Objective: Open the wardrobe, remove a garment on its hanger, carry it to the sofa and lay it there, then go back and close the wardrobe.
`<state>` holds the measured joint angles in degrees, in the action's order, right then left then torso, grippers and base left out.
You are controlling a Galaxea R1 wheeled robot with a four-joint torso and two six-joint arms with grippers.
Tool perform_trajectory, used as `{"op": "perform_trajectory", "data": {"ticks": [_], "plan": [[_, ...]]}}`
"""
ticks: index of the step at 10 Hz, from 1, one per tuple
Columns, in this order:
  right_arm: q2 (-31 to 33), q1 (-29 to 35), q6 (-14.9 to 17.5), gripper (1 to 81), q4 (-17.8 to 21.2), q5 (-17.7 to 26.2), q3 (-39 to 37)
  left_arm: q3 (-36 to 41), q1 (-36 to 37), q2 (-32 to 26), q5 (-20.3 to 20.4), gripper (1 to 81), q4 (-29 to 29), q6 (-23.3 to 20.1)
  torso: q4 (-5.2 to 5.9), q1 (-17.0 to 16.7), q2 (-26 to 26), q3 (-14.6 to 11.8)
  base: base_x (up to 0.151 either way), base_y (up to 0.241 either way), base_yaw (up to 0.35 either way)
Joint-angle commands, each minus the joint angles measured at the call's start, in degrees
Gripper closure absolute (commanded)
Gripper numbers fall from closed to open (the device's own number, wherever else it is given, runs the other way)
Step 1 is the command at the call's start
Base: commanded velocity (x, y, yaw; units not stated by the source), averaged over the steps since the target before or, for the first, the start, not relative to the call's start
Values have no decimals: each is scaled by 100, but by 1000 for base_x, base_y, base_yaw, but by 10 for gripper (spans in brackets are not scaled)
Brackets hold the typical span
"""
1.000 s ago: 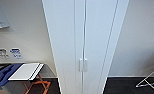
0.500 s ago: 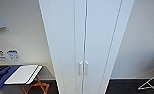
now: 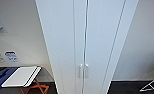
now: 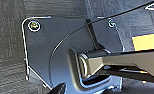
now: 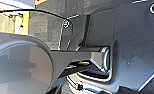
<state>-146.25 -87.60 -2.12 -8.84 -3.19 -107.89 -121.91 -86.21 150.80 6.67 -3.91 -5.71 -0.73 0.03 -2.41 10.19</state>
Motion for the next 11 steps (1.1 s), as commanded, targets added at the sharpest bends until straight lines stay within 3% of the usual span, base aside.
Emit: {"op": "perform_trajectory", "data": {"ticks": [1,5,11], "plan": [[190,203,28,10,-83,311,217,88,196,-128,-333,10,-75,-10,0,0,0,0,0,0,0],[410,369,10,10,-74,232,427,149,249,-216,-333,10,-75,52,0,5,2,0,0,0,0],[2053,1705,-52,10,-13,240,2686,2188,1215,-1912,-315,10,-57,70,0,5,2,0,0,0,0]]}}
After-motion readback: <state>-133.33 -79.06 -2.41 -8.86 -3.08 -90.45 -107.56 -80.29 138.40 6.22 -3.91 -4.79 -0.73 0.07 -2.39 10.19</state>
